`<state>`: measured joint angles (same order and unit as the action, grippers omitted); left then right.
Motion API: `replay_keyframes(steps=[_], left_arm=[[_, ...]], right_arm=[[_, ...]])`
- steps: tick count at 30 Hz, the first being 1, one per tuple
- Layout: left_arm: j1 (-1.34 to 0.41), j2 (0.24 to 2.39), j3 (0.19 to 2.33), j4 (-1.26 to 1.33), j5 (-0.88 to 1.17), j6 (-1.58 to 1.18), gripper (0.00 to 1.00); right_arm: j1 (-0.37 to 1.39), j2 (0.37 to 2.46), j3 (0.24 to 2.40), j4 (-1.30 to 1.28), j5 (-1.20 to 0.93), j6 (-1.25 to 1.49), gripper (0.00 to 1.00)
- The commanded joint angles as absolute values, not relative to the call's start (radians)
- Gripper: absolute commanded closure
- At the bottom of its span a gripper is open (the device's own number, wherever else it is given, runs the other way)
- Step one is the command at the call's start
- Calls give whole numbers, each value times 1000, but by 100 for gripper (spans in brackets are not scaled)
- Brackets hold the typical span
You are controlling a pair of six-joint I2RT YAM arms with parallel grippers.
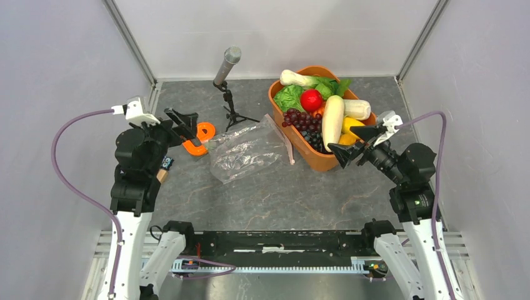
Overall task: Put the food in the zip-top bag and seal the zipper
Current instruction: Adjust the bin at the center of the board.
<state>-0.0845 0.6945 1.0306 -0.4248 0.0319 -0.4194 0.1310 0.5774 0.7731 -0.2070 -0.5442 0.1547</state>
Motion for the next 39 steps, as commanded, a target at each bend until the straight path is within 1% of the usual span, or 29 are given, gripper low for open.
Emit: replay_keyframes(steps=[1,3,5,7,10,12,16,18,21,24,26,28,30,33,39], left_arm=[[-82,706,1020,-409,-9,-475,0],[-81,700,1010,-397,-38,-499,0],[-81,694,1002,-412,31,-508,0],[-82,675,972,-375,102,-511,0],[-81,622,928,-378,49,-622,0],[-81,578,869,-309,62,-620,0],[-81,546,839,-270,48,-606,0],[-81,562,853,-287,49,-592,0],[-82,597,899,-349,46,-567,0],[-81,619,922,-390,43,-548,0],[-82,629,931,-408,30,-547,0],[-81,630,927,-413,13,-560,0],[-81,629,923,-415,8,-567,0],[-81,617,921,-429,4,-570,0],[-81,578,914,-456,4,-545,0]], right_arm=[[133,593,773,-127,-682,180,2],[135,617,772,-105,-766,210,2],[136,636,766,-68,-819,255,2],[141,640,762,-55,-815,265,2],[163,640,767,-64,-802,239,2],[205,651,788,-107,-791,197,2],[336,725,857,-230,-655,118,2],[445,775,891,-279,-519,87,2],[628,830,912,-262,-380,72,2],[784,883,928,-206,-349,70,2],[898,950,970,-227,-286,37,2],[991,1023,1016,-269,-171,11,2],[1034,1071,1028,-289,-72,8,2],[1037,1091,974,-262,47,21,2],[1037,1179,937,-266,133,78,2]])
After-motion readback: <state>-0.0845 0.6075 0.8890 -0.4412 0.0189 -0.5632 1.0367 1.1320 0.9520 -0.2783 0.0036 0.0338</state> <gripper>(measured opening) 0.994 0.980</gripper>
